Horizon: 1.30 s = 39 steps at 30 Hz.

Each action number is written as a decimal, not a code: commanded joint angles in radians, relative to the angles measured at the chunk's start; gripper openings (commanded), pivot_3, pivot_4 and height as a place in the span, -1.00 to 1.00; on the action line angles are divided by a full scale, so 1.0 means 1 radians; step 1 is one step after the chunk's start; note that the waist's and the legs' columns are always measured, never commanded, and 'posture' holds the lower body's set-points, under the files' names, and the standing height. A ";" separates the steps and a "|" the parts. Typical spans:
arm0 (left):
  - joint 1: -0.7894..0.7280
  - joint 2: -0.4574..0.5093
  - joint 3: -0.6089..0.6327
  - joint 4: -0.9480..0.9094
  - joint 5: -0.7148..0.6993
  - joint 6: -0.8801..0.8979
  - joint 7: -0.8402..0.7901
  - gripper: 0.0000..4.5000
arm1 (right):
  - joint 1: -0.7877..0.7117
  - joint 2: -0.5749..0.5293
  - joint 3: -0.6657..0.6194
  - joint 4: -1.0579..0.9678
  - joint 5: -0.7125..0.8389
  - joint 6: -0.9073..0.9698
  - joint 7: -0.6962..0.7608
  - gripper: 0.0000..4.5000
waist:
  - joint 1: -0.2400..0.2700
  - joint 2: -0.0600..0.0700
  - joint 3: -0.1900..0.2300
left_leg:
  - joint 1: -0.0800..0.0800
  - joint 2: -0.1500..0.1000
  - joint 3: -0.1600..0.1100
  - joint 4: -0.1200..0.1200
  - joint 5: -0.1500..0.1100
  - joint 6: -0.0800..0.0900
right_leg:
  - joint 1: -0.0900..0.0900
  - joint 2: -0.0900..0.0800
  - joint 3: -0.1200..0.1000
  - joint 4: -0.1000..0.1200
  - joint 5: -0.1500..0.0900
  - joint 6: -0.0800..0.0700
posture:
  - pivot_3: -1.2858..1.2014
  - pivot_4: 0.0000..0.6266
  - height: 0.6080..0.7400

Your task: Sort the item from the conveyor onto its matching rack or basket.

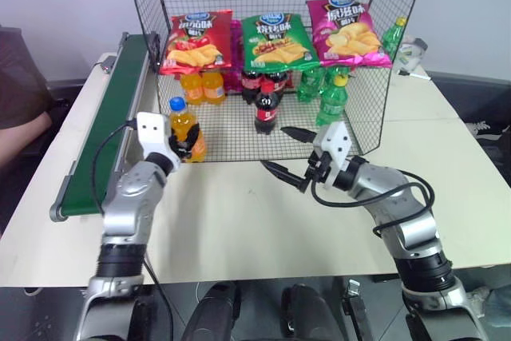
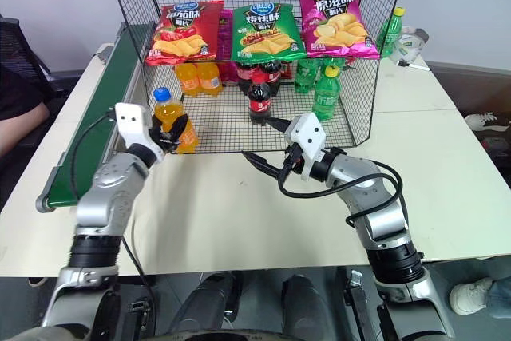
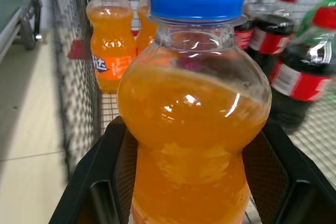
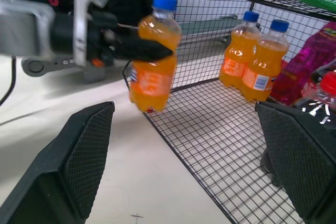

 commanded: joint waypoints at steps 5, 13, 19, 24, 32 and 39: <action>-0.185 -0.066 0.007 0.347 0.100 -0.325 0.028 0.04 | -0.003 -0.015 -0.017 -0.057 0.000 -0.004 -0.014 1.00 | -0.003 0.000 0.000 | 0.000 0.000 0.000 0.000 0.000 0.000 | 0.000 0.000 0.000 0.000 0.000 0.000 | 0.03 -0.52 1.00; -0.301 -0.057 0.029 0.630 0.129 -0.494 0.034 0.04 | 0.002 -0.029 -0.024 -0.066 0.004 -0.002 -0.022 1.00 | -0.007 0.000 0.000 | 0.000 -0.001 0.000 0.000 0.000 0.000 | 0.000 0.001 -0.001 0.001 0.000 0.000 | 0.03 -0.52 1.00; -0.324 -0.060 0.046 0.702 0.123 -0.532 0.015 0.04 | 0.001 -0.035 -0.025 -0.064 0.008 -0.003 -0.024 1.00 | -0.007 0.000 0.000 | 0.000 -0.001 0.000 0.001 0.000 0.000 | 0.000 0.001 -0.001 0.001 0.000 0.000 | 0.03 -0.52 1.00; -0.311 -0.063 0.057 0.693 0.117 -0.542 0.013 0.96 | -0.002 -0.038 -0.023 -0.062 0.010 -0.002 -0.021 1.00 | -0.007 0.000 0.000 | 0.000 -0.001 0.000 0.001 0.000 0.000 | 0.000 0.001 -0.001 0.001 0.000 0.001 | 0.03 -0.52 1.00; -0.160 -0.083 0.073 0.398 0.054 -0.459 -0.005 0.96 | 0.008 -0.039 -0.023 -0.071 0.012 0.004 -0.024 1.00 | -0.008 0.000 0.000 | 0.000 -0.001 0.000 0.001 0.000 0.000 | 0.000 0.001 0.000 0.002 0.000 0.000 | 0.03 -0.52 1.00; -0.022 -0.050 0.064 0.116 0.069 -0.327 0.003 0.96 | -0.005 -0.034 -0.026 -0.055 0.013 0.004 -0.025 1.00 | -0.007 0.000 0.000 | 0.000 -0.001 0.000 0.001 0.000 0.000 | 0.000 0.001 0.000 0.002 0.000 0.000 | 0.03 -0.52 1.00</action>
